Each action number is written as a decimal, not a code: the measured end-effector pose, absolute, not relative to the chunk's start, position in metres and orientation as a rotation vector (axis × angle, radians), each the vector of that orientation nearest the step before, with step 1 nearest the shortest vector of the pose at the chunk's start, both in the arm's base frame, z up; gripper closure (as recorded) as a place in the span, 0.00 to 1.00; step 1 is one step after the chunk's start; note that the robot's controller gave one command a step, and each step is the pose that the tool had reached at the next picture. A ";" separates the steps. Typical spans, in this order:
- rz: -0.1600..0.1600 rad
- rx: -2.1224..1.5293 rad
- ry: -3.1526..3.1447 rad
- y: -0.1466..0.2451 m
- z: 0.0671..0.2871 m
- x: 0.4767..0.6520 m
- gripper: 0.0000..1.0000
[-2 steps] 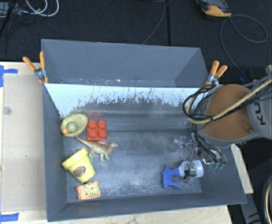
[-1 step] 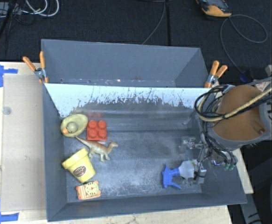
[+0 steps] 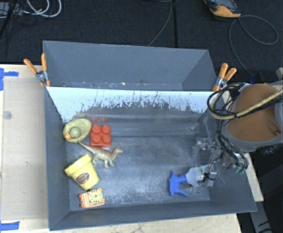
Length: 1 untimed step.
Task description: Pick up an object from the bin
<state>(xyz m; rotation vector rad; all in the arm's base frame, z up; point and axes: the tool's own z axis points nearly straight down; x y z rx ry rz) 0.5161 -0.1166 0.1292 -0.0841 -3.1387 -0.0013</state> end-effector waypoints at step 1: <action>-0.003 -0.001 -3.135 -0.122 0.078 0.510 0.00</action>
Offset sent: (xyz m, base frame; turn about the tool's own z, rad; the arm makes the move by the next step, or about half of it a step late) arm -0.0060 -0.0150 -0.0592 -0.0333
